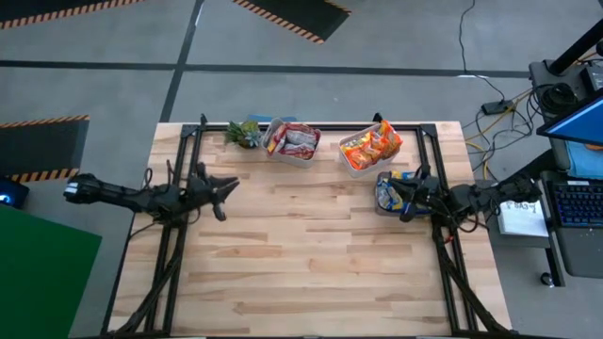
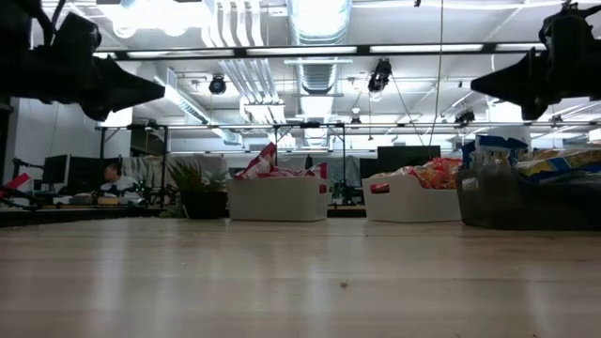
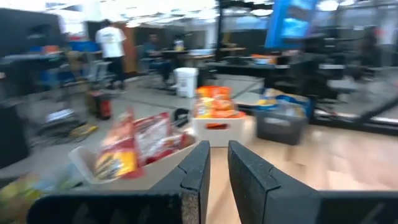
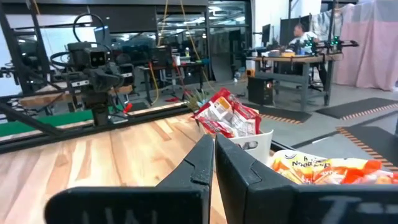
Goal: Sort Maruchan noodles
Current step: Return to Home Position
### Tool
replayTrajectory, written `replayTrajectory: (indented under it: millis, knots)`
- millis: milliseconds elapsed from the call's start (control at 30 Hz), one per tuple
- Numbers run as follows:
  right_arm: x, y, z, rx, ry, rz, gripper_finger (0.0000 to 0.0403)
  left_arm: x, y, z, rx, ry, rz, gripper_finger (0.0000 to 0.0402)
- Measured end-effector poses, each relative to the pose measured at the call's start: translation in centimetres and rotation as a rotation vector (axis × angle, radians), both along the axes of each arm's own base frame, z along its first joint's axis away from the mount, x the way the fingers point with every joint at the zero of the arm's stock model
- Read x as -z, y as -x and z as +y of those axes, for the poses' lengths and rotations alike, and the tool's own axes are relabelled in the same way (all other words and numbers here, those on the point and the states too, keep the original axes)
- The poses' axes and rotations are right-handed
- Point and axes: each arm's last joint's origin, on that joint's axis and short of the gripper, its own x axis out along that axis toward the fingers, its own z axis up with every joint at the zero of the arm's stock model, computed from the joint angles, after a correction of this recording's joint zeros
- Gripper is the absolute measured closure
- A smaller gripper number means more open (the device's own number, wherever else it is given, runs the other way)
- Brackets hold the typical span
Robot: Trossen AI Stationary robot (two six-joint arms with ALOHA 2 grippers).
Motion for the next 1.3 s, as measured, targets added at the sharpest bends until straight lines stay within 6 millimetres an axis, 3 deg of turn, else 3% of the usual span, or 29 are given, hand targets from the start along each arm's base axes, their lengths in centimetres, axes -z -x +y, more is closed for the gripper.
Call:
replayTrajectory:
  millis: [133,1300]
  knots:
    - [0.12,-0.03,0.00,0.002,-0.001,0.011,0.0394,-0.03,0.06,0.18,-0.072,0.015,0.001,0.0361]
    - [0.18,-0.06,0.01,0.002,0.011,0.021,0.0394,-0.12,-0.02,0.16,-0.071,0.012,0.007,0.0361]
